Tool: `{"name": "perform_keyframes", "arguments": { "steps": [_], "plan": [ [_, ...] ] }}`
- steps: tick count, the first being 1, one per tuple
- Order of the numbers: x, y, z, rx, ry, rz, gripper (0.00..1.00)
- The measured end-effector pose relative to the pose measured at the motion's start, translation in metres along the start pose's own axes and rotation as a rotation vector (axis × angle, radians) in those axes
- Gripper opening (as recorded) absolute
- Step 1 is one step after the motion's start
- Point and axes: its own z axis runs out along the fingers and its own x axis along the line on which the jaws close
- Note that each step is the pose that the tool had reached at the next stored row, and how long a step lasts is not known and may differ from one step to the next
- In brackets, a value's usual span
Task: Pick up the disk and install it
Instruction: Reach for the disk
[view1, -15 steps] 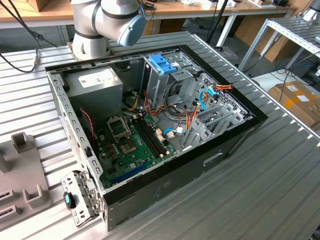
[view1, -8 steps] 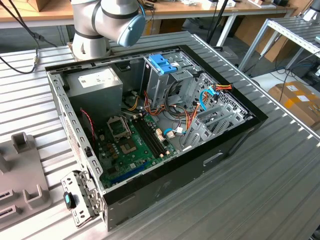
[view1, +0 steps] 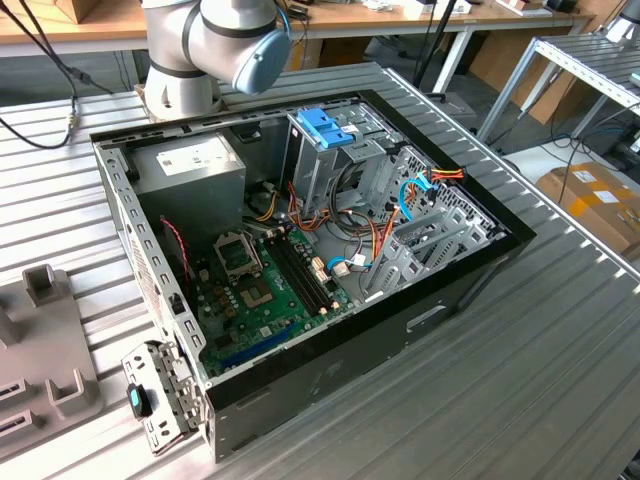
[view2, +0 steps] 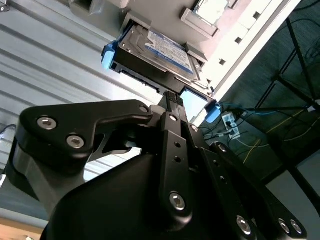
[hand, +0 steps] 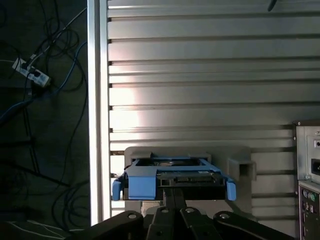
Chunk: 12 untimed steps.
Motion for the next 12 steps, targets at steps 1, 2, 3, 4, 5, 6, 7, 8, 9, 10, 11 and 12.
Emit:
{"name": "perform_keyframes", "arguments": {
  "steps": [1, 2, 3, 4, 5, 6, 7, 8, 9, 10, 11, 12],
  "plan": [
    [0.0009, 0.001, 0.0007, 0.0, 0.001, 0.0, 0.11],
    [0.0024, 0.0015, 0.0011, 0.0005, 0.0019, 0.0, 0.11],
    [0.004, 0.0016, 0.0016, 0.0009, 0.0022, 0.0, 0.11],
    [0.0058, 0.0015, 0.0021, 0.0009, 0.002, 0.0, 0.11],
    [0.0083, 0.0014, 0.0026, 0.001, 0.002, 0.0, 0.11],
    [0.0104, 0.0014, 0.0029, 0.001, 0.0021, 0.0, 0.11],
    [0.0131, 0.0013, 0.0033, 0.001, 0.0022, 0.0, 0.11],
    [0.0151, 0.0013, 0.0038, 0.001, 0.0022, 0.0, 0.11],
    [0.0174, 0.0011, 0.0042, 0.0013, 0.0026, 0.0, 0.11],
    [0.0185, 0.0005, 0.0045, 0.0031, 0.0031, 0.0, 0.11],
    [0.0189, 0.0002, 0.0046, 0.0042, 0.0033, 0.0, 0.11],
    [0.0194, -0.0002, 0.0048, 0.0051, 0.0036, 0.0, 0.11]
  ]
}}
